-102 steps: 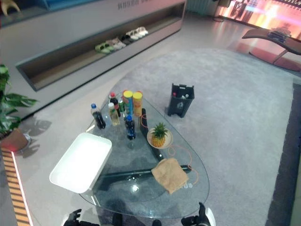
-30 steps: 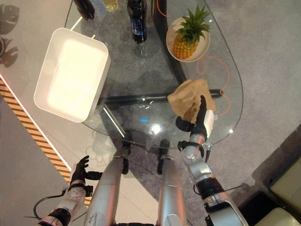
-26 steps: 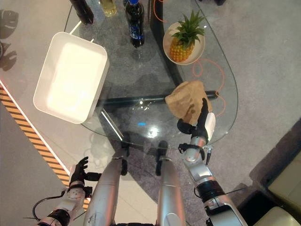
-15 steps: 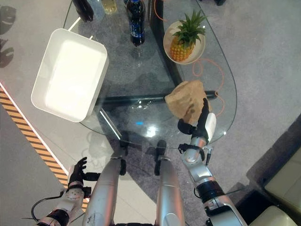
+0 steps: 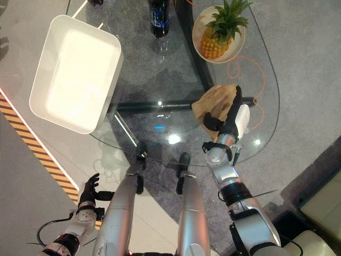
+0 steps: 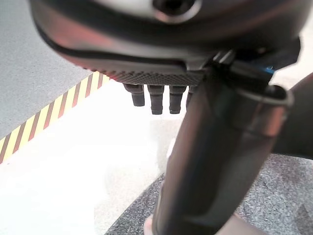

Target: Wipe the table with a cloth and put it in the basket.

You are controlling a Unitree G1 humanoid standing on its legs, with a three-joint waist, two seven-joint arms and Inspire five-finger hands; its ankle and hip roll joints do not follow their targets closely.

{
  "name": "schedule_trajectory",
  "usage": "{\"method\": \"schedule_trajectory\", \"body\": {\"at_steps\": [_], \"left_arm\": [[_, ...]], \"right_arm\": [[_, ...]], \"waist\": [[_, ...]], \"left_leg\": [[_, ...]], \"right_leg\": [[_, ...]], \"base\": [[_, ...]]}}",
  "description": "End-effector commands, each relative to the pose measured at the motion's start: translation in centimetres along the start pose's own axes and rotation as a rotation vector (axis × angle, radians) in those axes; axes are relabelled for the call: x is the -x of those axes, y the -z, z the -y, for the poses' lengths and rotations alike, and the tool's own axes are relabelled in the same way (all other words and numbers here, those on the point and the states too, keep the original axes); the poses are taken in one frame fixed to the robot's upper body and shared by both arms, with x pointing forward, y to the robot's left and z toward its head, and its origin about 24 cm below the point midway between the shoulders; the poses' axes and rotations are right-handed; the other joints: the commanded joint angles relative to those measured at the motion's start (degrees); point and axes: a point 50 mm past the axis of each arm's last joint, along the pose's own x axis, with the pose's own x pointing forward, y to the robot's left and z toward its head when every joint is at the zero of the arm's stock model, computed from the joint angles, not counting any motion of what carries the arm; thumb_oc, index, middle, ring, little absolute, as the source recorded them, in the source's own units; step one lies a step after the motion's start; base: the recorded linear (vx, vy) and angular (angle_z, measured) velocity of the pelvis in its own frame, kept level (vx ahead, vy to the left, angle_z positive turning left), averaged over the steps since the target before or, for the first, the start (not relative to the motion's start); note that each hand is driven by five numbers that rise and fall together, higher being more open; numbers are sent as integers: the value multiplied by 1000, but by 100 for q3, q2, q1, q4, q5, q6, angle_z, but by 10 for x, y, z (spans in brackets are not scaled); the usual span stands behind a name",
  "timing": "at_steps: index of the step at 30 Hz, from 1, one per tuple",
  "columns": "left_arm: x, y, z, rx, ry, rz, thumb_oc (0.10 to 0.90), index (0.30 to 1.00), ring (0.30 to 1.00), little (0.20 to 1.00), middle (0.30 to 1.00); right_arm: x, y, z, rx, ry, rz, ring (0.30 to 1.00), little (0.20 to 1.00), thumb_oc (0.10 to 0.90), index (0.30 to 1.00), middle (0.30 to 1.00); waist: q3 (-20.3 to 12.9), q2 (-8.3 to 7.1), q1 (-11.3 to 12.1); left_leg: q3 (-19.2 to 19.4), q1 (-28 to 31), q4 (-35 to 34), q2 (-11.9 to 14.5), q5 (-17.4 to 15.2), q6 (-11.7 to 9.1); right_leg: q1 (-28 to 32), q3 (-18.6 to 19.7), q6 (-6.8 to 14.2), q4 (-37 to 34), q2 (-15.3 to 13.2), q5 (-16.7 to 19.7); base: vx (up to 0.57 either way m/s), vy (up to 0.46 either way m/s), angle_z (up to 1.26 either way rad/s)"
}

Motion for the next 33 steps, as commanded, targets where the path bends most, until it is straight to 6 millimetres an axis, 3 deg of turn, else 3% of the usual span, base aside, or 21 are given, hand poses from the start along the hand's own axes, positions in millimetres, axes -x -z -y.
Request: {"method": "schedule_trajectory", "body": {"at_steps": [1,5,10,15,19,23,24,26,27,28,29,30,33], "left_arm": [[13,8,23,44,44,-28,800,900,900,900,900],[13,4,25,52,50,-19,800,900,900,900,900],[11,-2,27,61,61,5,800,900,900,900,900],[11,-8,31,63,73,27,800,900,900,900,900],[11,-12,34,56,81,37,800,900,900,900,900],[10,-14,34,50,87,44,800,900,900,900,900],[13,-8,34,43,92,32,800,900,900,900,900],[13,-8,34,43,97,35,800,900,900,900,900],[14,-7,33,48,97,36,800,900,900,900,900],[14,-7,33,49,97,36,800,900,900,900,900],[14,-7,33,48,98,36,800,900,900,900,900],[14,-8,33,47,99,38,800,900,900,900,900],[14,-9,33,47,103,45,800,900,900,900,900]], "right_arm": [[-27,-14,46,14,166,86,900,900,800,900,900],[-30,-13,45,24,123,68,900,900,800,900,900],[-21,20,31,-36,-7,-135,900,900,800,900,900],[-13,43,25,-23,-76,-222,900,900,800,900,900],[-17,43,24,-8,-151,-197,900,900,800,900,900],[-26,30,21,-17,-255,-136,900,900,800,900,900],[-26,33,21,-12,-274,-139,900,900,800,900,900],[-30,31,23,-15,-319,-144,900,900,800,900,900],[-32,30,22,-17,-363,-148,841,831,731,841,841],[-32,30,22,-13,-387,-152,618,571,471,618,618],[-33,29,21,-4,-405,-152,493,425,325,493,493],[-33,29,20,5,-419,-154,300,200,100,300,300],[-32,27,17,5,-443,-160,300,200,100,300,300]], "waist": [[-109,365,34],[-109,399,28],[-109,437,28],[-109,486,44],[-109,549,77],[-109,593,120],[-109,608,144],[-109,631,175],[-109,643,193],[-109,650,199],[-109,654,207],[-109,658,216],[-109,667,235]], "left_leg": [[3,-196,806,-208,-716,256],[8,-288,818,-206,-703,249],[7,-421,818,-207,-673,244],[14,-531,828,-216,-639,239],[-22,-642,884,-246,-624,221],[-41,-749,927,-267,-608,209],[-69,-619,1006,-260,-800,179],[-76,-671,1048,-263,-810,177],[-83,-725,1074,-264,-806,177],[-86,-745,1085,-266,-803,175],[-89,-763,1099,-262,-805,174],[-96,-783,1108,-265,-803,173],[-109,-829,1124,-270,-791,178]], "right_leg": [[-181,-238,-90,-491,238,769],[-296,-224,-97,-463,233,773],[-464,-224,-132,-409,239,775],[-573,-265,-147,-402,194,807],[-698,-261,-138,-335,173,830],[-825,-272,-147,-270,159,828],[-714,-245,-106,-159,173,644],[-766,-258,-117,-100,168,616],[-825,-267,-127,-53,164,605],[-849,-272,-130,-31,159,599],[-874,-276,-134,-2,155,591],[-895,-279,-136,16,154,588],[-945,-288,-148,58,158,578]], "base": [[0,0,0],[1,8,-1],[0,0,0],[3,-5,2],[12,-15,5],[22,-11,2],[71,-11,0],[37,-4,2],[0,0,0],[0,0,0],[0,0,0],[0,0,0],[5,1,-30]]}}
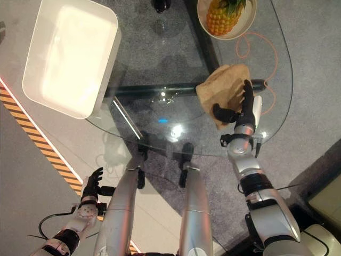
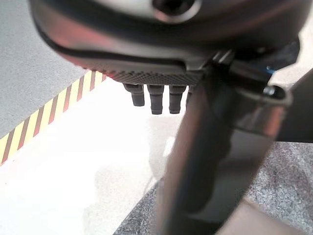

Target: Wipe the table with a cloth and put it in the basket.

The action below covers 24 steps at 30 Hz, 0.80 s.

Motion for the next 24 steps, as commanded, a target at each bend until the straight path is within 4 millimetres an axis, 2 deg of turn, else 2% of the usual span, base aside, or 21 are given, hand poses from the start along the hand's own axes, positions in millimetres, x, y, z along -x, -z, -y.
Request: {"method": "schedule_trajectory", "body": {"at_steps": [1,17,24], "left_arm": [[14,5,25,50,52,-4,800,900,900,900,900],[16,-1,38,80,65,20,800,900,900,900,900],[17,-1,39,93,62,24,800,900,900,900,900]], "right_arm": [[18,29,-38,-12,-262,-158,300,200,100,300,300],[39,36,-72,1,-246,-196,300,200,100,300,300],[40,35,-76,7,-239,-193,300,200,100,300,300]], "waist": [[-58,421,166],[-58,466,147],[-58,472,160]], "left_leg": [[52,156,-124,-230,-334,163],[85,142,-150,-270,-285,205],[106,232,-223,-283,-261,240]], "right_leg": [[-71,-121,45,-387,372,544],[-99,-76,49,-357,388,558],[-19,-63,66,-393,399,568]], "base": [[3,5,-42],[-4,32,11],[1,36,2]]}}
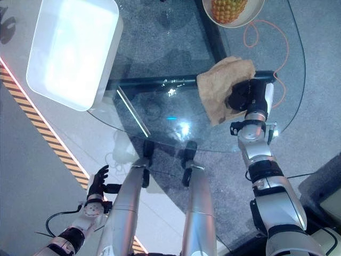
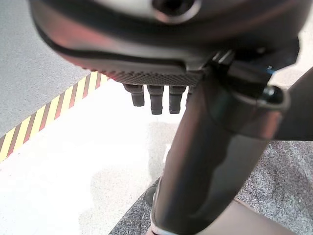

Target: Wipe the table with a cloth and put it in the basket.

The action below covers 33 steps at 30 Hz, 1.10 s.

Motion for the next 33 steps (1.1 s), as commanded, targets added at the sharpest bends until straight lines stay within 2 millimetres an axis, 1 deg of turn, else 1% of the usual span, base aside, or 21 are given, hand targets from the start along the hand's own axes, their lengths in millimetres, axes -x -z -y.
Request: {"method": "schedule_trajectory", "body": {"at_steps": [1,3,4,6,7,8,9,13,16,19,21,22,24,28,33], "left_arm": [[17,9,27,76,52,-9,800,900,900,900,900],[17,10,26,78,48,-8,800,900,900,900,900],[14,4,25,85,43,6,800,900,900,900,900],[14,5,25,84,42,4,800,900,900,900,900],[17,10,25,79,46,-9,800,900,900,900,900],[14,4,26,85,43,5,800,900,900,900,900],[14,4,26,87,41,5,800,900,900,900,900],[16,6,27,99,31,0,800,900,900,900,900],[18,9,28,107,24,-8,800,900,900,900,900],[20,11,28,116,16,-13,800,900,900,900,900],[21,11,29,128,6,-13,800,900,900,900,900],[21,11,29,131,3,-12,800,900,900,900,900],[22,12,28,140,-5,-9,800,900,900,900,900],[22,12,27,146,-18,-8,800,900,900,900,900],[23,14,25,148,-23,-15,800,900,900,900,900]], "right_arm": [[49,47,-69,54,-286,-143,300,200,100,300,300],[49,46,-70,50,-282,-138,300,200,100,300,300],[46,40,-70,45,-274,-121,300,200,100,300,300],[46,38,-70,45,-264,-118,300,200,100,300,300],[48,43,-70,49,-246,-127,394,310,210,394,394],[44,35,-69,57,-215,-94,832,820,720,832,832],[43,30,-67,66,-177,-66,900,900,800,900,900],[44,15,-67,47,-101,12,900,900,800,900,900],[50,3,-72,25,-81,70,900,900,800,900,900],[62,-9,-79,-20,-99,136,900,900,800,900,900],[80,-18,-89,-45,-133,192,900,900,800,900,900],[84,-19,-91,-46,-141,205,900,900,800,900,900],[98,-22,-96,-57,-181,240,900,900,800,900,900],[118,-21,-103,-80,-222,256,900,900,800,900,900],[127,-16,-104,-87,-227,254,900,900,800,900,900]], "waist": [[-11,295,150],[-11,290,155],[-11,279,148],[-11,268,150],[-11,271,159],[-11,263,152],[-11,257,148],[-11,232,115],[-11,199,87],[-11,151,37],[-11,100,-23],[-11,88,-37],[-11,44,-91],[-11,-21,-159],[-11,-49,-189]], "left_leg": [[395,63,-143,-193,-78,426],[391,98,-155,-197,-85,435],[414,-47,-221,-198,105,467],[414,-9,-245,-198,105,476],[394,159,-193,-199,-86,454],[418,34,-264,-201,100,487],[425,57,-279,-193,97,493],[441,117,-322,-186,71,513],[454,163,-365,-182,65,517],[461,230,-417,-185,50,530],[475,271,-464,-176,47,545],[477,276,-473,-176,46,550],[501,305,-492,-166,40,560],[528,365,-512,-152,13,579],[551,431,-554,-138,5,580]], "right_leg": [[23,114,151,-421,211,525],[53,117,163,-417,213,529],[-73,84,121,-511,206,718],[-42,80,132,-527,210,729],[107,118,182,-449,222,555],[2,86,145,-553,216,745],[20,88,156,-563,217,756],[62,102,179,-600,240,771],[109,109,189,-651,262,783],[169,142,203,-704,296,781],[193,176,214,-736,328,788],[196,182,215,-744,335,788],[224,205,217,-768,348,788],[289,228,229,-806,355,786],[364,226,237,-869,339,799]], "base": [[-4,41,1],[-34,36,1],[-61,13,1],[-1,15,0],[0,0,0],[-3,32,2],[-64,36,1],[-10,37,-2],[-15,34,0],[-3,10,0],[-13,36,-4],[-16,40,-4],[-14,31,-4],[-6,14,-4],[0,0,0]]}}
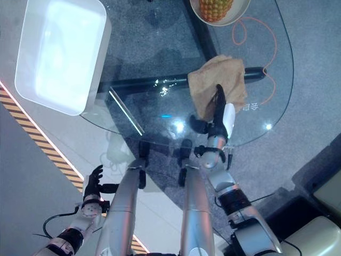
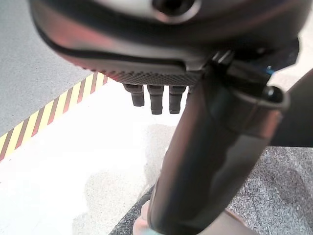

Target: Wipe the table with a cloth and put it in the basket.

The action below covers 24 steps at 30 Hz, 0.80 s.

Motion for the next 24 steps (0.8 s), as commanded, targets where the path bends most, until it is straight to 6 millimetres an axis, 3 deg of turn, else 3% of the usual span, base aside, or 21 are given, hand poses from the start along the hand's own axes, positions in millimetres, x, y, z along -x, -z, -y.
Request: {"method": "schedule_trajectory", "body": {"at_steps": [1,7,8,11,15,16,24], "left_arm": [[25,15,28,88,51,-18,800,900,900,900,900],[25,17,27,89,45,-31,800,900,900,900,900],[28,22,27,84,48,-48,800,900,900,900,900],[27,21,29,81,53,-47,800,900,900,900,900],[27,19,33,75,63,-44,800,900,900,900,900],[24,12,35,78,64,-28,800,900,900,900,900],[24,13,38,65,71,-44,800,900,900,900,900]], "right_arm": [[32,-27,-28,-114,-138,117,900,900,800,900,900],[34,-29,-23,-122,-83,135,900,900,800,900,900],[37,-25,-24,-112,-88,123,900,900,800,900,900],[35,-27,-24,-87,-35,138,900,900,800,900,900],[20,-27,-8,-71,185,128,900,900,800,900,900],[12,-33,-2,-76,248,141,900,900,800,900,900],[-15,-50,19,-17,393,165,900,900,800,900,900]], "waist": [[-44,28,77],[-44,19,58],[-44,30,69],[-44,41,82],[-44,98,128],[-44,112,130],[-44,187,204]], "left_leg": [[526,395,-349,-208,-31,515],[531,384,-341,-203,-50,528],[503,541,-279,-197,-239,502],[519,515,-274,-188,-233,502],[509,454,-224,-181,-262,515],[532,263,-268,-190,-76,546],[511,174,-252,-233,-71,567]], "right_leg": [[178,228,149,-365,193,579],[169,235,161,-366,191,579],[310,260,202,-278,200,398],[286,234,204,-269,177,401],[206,233,206,-197,155,390],[24,208,163,-259,146,570],[-80,202,154,-226,160,571]], "base": [[0,0,0],[10,1,0],[64,12,0],[22,4,0],[-8,-4,1],[-47,-4,2],[-2,4,2]]}}
